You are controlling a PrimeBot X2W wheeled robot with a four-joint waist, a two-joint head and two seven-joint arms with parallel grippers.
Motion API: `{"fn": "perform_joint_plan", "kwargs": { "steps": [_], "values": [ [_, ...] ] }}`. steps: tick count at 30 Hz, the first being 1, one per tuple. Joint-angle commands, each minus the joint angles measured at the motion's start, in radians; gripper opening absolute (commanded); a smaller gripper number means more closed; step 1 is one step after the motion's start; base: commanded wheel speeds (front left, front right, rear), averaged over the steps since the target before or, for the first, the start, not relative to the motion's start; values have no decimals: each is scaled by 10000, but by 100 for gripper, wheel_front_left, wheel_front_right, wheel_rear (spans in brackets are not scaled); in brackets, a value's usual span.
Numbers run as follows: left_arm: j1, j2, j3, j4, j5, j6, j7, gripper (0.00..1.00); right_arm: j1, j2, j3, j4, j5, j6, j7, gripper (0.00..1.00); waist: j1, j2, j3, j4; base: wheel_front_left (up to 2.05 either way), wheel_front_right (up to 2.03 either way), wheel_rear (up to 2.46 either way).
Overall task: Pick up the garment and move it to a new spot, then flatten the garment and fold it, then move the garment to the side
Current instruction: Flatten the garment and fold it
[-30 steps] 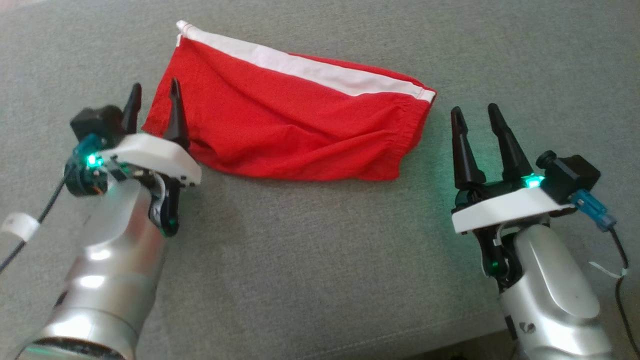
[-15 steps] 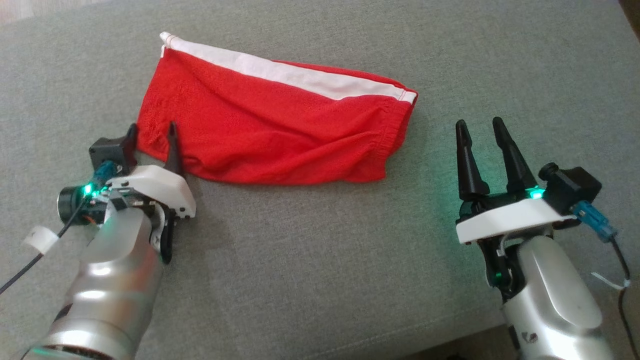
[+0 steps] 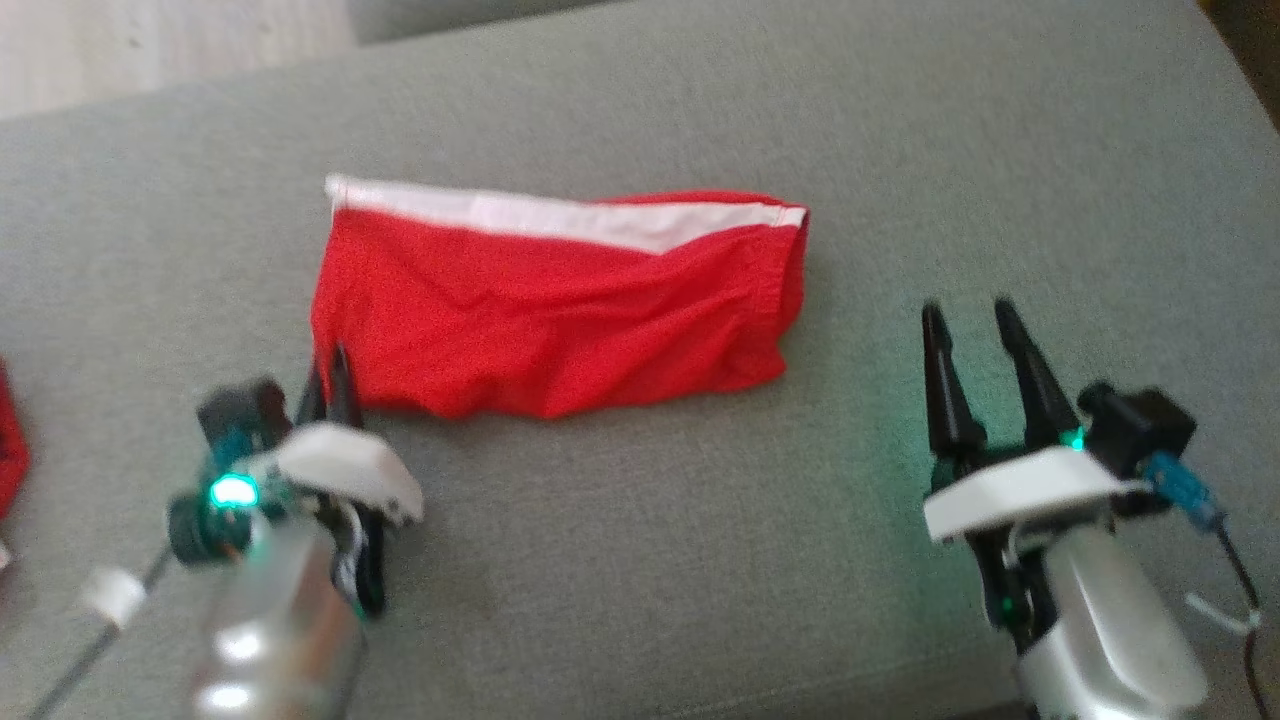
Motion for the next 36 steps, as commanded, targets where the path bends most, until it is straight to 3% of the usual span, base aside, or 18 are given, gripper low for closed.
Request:
{"fn": "perform_joint_plan", "kwargs": {
  "steps": [1, 12, 13, 14, 15, 24, 30, 36],
  "values": [
    [324, 156, 440, -467, 24, 160, -50, 0, 146, 97, 126, -209, -97, -7, -65, 100, 0, 0, -523, 363, 0, 0, 0],
    [3514, -423, 1449, -2946, 807, 386, -52, 0, 1176, 97, -140, 188, -465, -7, -65, 100, 0, 0, -1625, 1323, 0, 0, 0],
    [3712, -449, 1457, -3119, 903, 371, -52, 12, 1208, 97, -95, 186, -460, -7, -65, 100, 0, 0, -1652, 1404, 0, 0, 0],
    [3874, -469, 1482, -3309, 989, 373, -52, 47, 1203, 97, -19, 166, -462, -7, -65, 100, 0, 0, -1664, 1492, 0, 0, 0],
    [4008, -483, 1486, -3488, 1086, 371, -52, 100, 1161, 97, 60, 138, -437, -7, -65, 100, 0, 0, -1652, 1583, 0, 0, 0],
    [4539, -508, 641, -4655, 829, 403, -52, 100, -806, 97, 1081, 521, -303, -7, -65, 100, 0, 0, -1331, 2593, 0, 0, 0],
    [4586, -509, 73, -4737, 613, 489, -53, 100, -1885, 97, 923, 2698, -809, -7, -65, 100, 0, 0, -1202, 3387, 0, 0, 0],
    [4618, -510, 23, -4760, 540, 578, -53, 100, -2010, 97, 110, 4695, -1224, -7, -65, 100, 0, 0, -983, 3747, 0, 0, 0]
  ]
}}
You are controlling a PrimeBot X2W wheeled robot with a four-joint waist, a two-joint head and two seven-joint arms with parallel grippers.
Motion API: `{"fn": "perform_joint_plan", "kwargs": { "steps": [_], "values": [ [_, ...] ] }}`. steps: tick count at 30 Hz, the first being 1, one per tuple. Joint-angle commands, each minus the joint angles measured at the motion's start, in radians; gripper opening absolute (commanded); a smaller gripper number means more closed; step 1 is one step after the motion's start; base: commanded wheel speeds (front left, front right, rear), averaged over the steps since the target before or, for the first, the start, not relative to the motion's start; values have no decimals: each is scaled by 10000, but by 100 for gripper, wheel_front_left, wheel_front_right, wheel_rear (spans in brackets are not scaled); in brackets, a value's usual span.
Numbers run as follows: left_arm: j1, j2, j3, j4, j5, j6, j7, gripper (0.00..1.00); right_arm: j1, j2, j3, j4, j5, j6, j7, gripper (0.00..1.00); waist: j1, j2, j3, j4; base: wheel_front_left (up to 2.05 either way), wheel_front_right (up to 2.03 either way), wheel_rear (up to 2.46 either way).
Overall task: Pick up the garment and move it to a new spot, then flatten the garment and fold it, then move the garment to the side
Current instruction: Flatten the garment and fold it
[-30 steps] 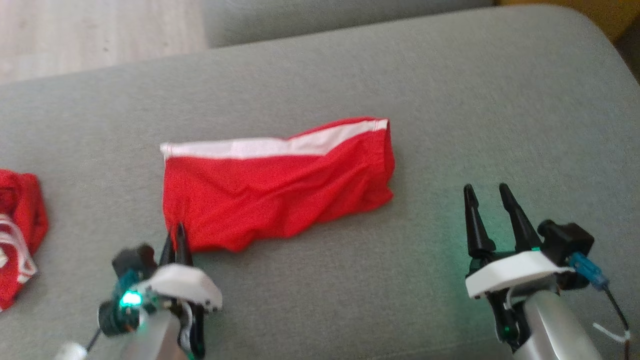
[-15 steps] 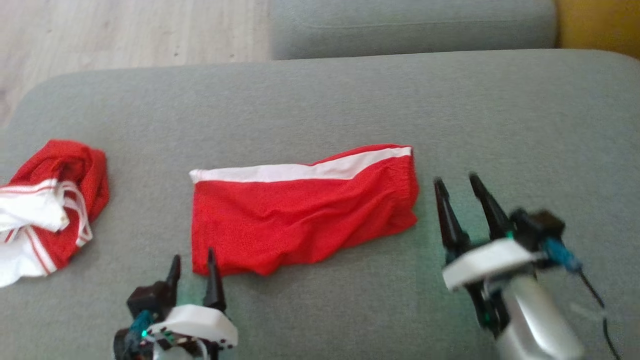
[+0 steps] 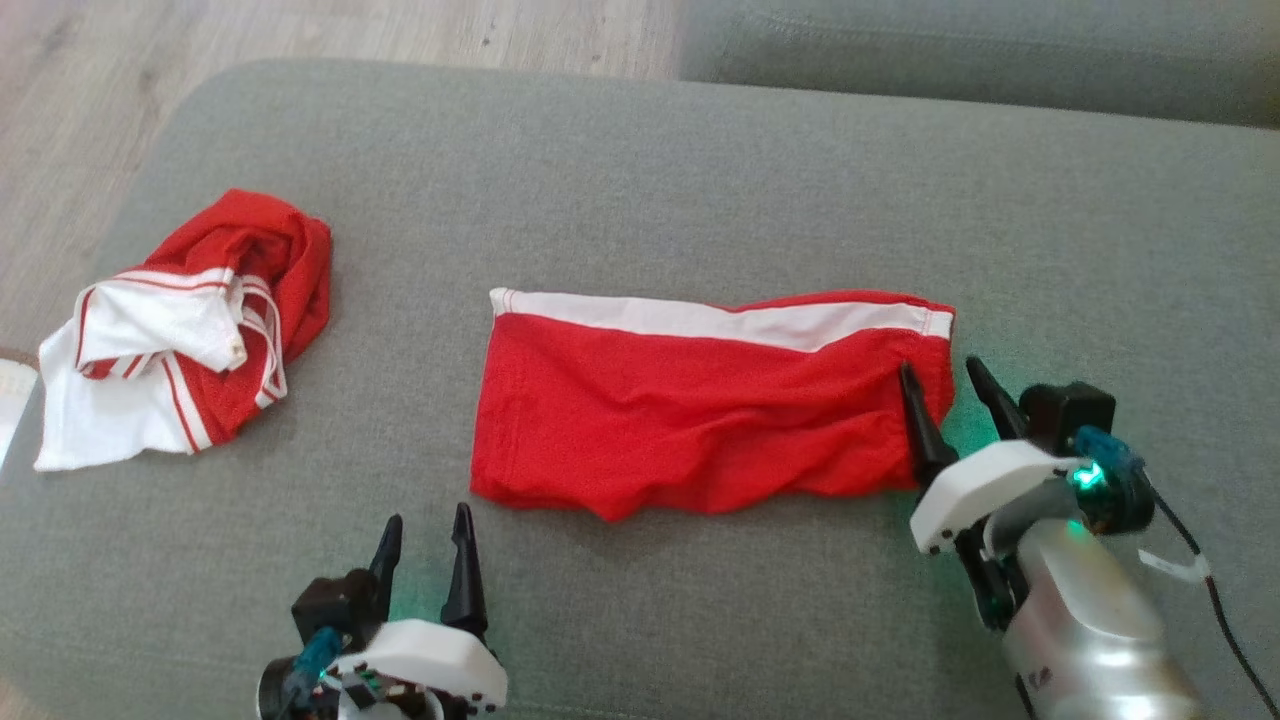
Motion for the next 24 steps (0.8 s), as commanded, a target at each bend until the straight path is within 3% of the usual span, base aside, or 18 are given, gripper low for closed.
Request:
{"fn": "perform_joint_plan", "kwargs": {
  "steps": [1, 7, 11, 12, 13, 14, 15, 24],
  "values": [
    [-202, 44, 292, -293, -74, 94, -53, 100, -182, 45, -7, 180, -127, -7, -67, 100, 0, 0, 184, 111, 0, 0, 0],
    [-194, 44, 400, -308, 29, 25, -53, 100, 97, 45, -25, 570, 388, -7, -67, 100, 0, 0, 353, 45, 0, 0, 0],
    [-144, 44, 394, -368, 43, -26, -53, 100, 559, 45, 690, 522, 1299, -7, -67, 100, 0, 0, 355, -4, 0, 0, 0],
    [-139, 44, 378, -373, 44, -37, -53, 100, 692, 45, 908, 482, 1564, -7, -67, 89, 0, 0, 346, -9, 0, 0, 0],
    [-132, 44, 364, -383, 33, -41, -53, 100, 819, 45, 1163, 433, 1788, -7, -67, 44, 0, 0, 331, -11, 0, 0, 0],
    [-123, 44, 355, -395, 26, -40, -53, 100, 936, 45, 1381, 396, 2002, -7, -67, 9, 0, 0, 321, -17, 0, 0, 0],
    [-109, 44, 376, -456, 19, -44, -53, 100, 1097, 45, 1632, 262, 2437, -7, -67, 0, 0, 0, 305, -36, 0, 0, 0],
    [-6, 43, 597, -568, 174, -64, -53, 100, 1063, 45, 33, -422, 2717, -7, -67, 0, 0, 0, 185, -398, 0, 0, 0]
  ]
}}
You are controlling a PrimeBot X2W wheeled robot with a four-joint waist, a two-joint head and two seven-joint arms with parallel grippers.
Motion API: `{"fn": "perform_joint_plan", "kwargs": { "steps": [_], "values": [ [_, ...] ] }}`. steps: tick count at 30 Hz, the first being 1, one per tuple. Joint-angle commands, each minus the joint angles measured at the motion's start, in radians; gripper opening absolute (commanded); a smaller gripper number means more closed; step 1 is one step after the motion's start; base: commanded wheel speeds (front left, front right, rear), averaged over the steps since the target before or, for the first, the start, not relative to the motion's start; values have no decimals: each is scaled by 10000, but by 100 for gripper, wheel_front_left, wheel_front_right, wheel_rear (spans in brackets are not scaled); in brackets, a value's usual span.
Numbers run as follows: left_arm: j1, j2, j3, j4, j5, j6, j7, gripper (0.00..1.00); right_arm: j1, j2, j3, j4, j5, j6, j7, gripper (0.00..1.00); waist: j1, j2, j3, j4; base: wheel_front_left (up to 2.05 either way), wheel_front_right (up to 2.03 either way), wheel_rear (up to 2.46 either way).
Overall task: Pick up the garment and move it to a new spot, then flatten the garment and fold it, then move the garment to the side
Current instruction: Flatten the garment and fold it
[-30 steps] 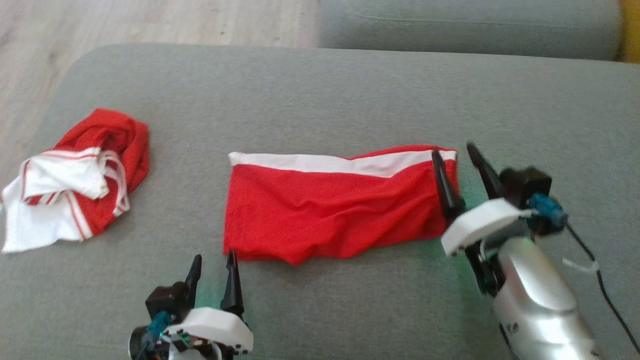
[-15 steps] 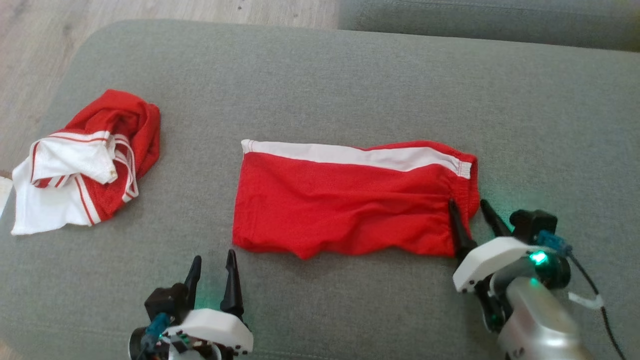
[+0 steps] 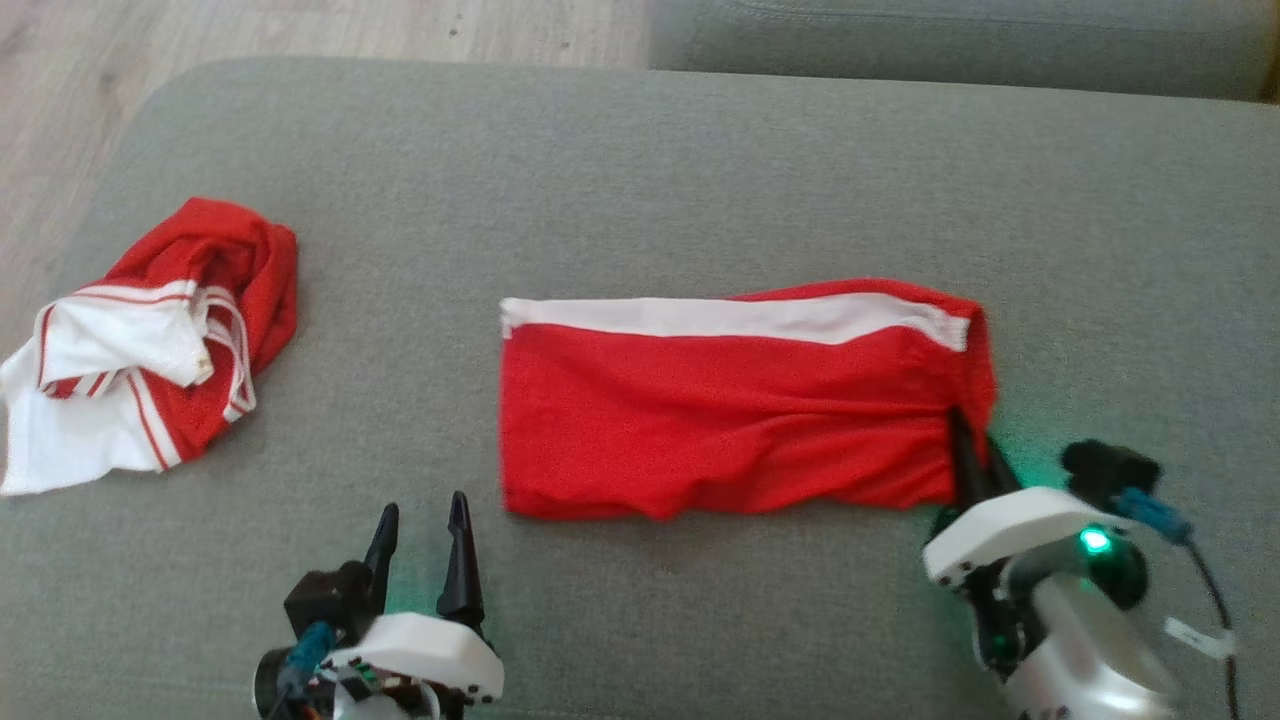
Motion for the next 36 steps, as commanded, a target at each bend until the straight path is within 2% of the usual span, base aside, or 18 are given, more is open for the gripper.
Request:
{"fn": "perform_joint_plan", "kwargs": {
  "steps": [1, 7, 10, 13, 17, 21, 26, 32, 33, 34, 35, 36],
  "values": [
    [12, 45, 392, -283, 91, -51, -53, 100, 62, -47, -161, -297, -52, -7, -40, 0, -1, 0, -74, -137, 0, 0, 0],
    [162, 45, 256, -170, 52, -139, -53, 100, -18, -308, -1753, -293, -470, -7, -40, 0, -1, 0, -319, -492, 0, 0, 0],
    [195, 45, 126, -107, -32, -135, -53, 100, -183, -478, -2155, -425, -674, -7, -40, 0, -1, 0, -395, -586, 0, 0, 0],
    [245, 45, 19, -27, -61, -129, -53, 100, -366, -451, -2086, -718, -760, -7, -40, 0, -1, 0, -490, -635, 0, 0, 0],
    [335, 45, -76, 74, -29, -168, -53, 100, -579, -251, -901, -1309, -604, -7, 60, 0, -1, 0, -591, -632, 0, 0, 0],
    [353, 45, -296, 205, -43, -234, -53, 100, -609, -102, 619, -1979, -21, -7, 511, 0, -1, 0, -664, -336, 0, 0, 0],
    [281, 45, -683, 251, -159, -231, -53, 100, -514, -54, 2252, -2283, 667, -7, 938, 0, -1, 0, -723, 567, 0, 0, 0],
    [221, 45, -923, 373, -161, -195, -53, 100, -649, -50, 3097, -1725, 1018, -7, 794, 0, -1, 0, -702, 1577, 0, 0, 0],
    [204, 45, -922, 394, -144, -199, -53, 100, -692, -50, 3261, -1600, 1088, -7, 740, 16, -1, 0, -690, 1740, 0, 0, 0],
    [186, 45, -911, 408, -110, -197, -53, 100, -724, -49, 3450, -1499, 1180, -7, 702, 67, -1, 0, -681, 1864, 0, 0, 0],
    [166, 45, -892, 417, -83, -196, -53, 100, -742, -49, 3639, -1448, 1340, -7, 659, 100, -1, 0, -669, 1958, 0, 0, 0],
    [145, 45, -862, 431, -38, -194, -53, 100, -769, -49, 3843, -1399, 1476, -7, 620, 100, -1, 0, -665, 2010, 0, 0, 0]
  ]
}}
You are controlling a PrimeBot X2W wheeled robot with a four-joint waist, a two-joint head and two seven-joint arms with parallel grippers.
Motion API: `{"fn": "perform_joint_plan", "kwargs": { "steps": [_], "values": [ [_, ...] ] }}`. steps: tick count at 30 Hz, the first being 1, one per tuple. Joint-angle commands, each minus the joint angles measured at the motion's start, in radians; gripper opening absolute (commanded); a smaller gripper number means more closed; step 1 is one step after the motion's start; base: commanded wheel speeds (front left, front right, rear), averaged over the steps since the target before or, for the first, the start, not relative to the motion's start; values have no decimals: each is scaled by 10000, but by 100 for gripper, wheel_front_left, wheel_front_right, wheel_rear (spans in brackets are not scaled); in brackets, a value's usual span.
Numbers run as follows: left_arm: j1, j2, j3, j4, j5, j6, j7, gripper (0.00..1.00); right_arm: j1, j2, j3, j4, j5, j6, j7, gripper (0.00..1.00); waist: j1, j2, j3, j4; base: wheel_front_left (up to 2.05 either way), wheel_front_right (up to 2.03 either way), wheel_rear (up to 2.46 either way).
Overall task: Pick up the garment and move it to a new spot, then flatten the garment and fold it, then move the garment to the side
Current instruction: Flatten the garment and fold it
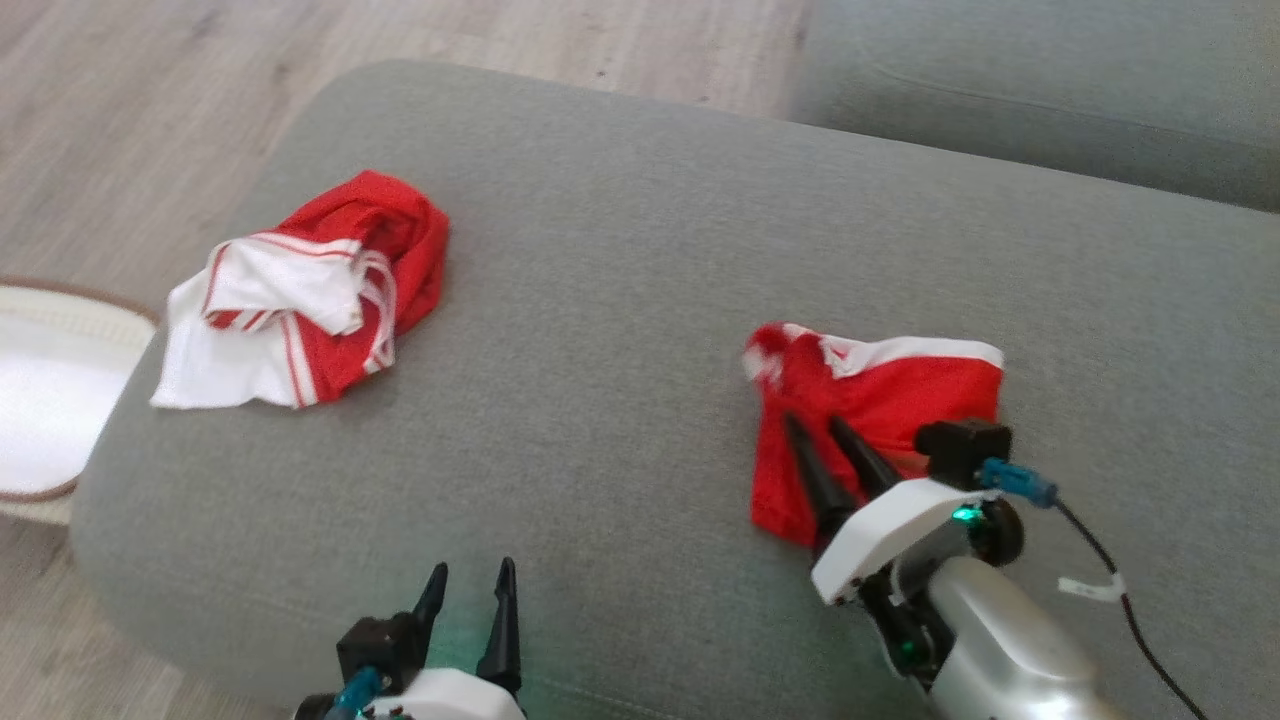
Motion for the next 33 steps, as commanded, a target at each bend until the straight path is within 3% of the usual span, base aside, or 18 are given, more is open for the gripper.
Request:
{"fn": "perform_joint_plan", "kwargs": {
  "steps": [1, 8, 11, 17, 21, 26, 33],
  "values": [
    [-281, 35, 301, -177, 102, 49, -53, 100, -543, 145, 477, -253, 204, -7, -222, 100, 0, -1, 34, 318, 0, 0, 0],
    [-360, 35, 879, -582, 571, 225, -53, 100, -671, 146, 1187, -392, 650, -7, -730, 100, 0, -1, -43, -404, 0, 0, 0],
    [-342, 35, 1193, -986, 900, 366, -53, 100, -669, 146, 501, -350, 90, -7, -812, 100, 0, -1, -102, -927, 0, 0, 0],
    [-252, 35, 1696, -1511, 1490, 514, -53, 100, 225, 146, -2169, -1372, -2011, -7, -822, 100, 0, -1, -200, -1828, 0, 0, 0],
    [-113, 35, 1925, -1697, 1843, 568, -53, 100, 966, 146, -3297, -1914, -2996, -7, -824, 100, 0, -1, -292, -2237, 0, 0, 0],
    [173, 35, 2175, -1804, 2283, 565, -53, 100, 1702, 146, -3908, -2187, -3531, -7, -824, 100, 0, -1, -468, -2555, 0, 0, 0],
    [784, 35, 2290, -1949, 2537, 493, -53, 100, 2359, 146, -3759, -2208, -3417, -7, -825, 100, 0, -1, -646, -2817, 0, 0, 0]
  ]
}}
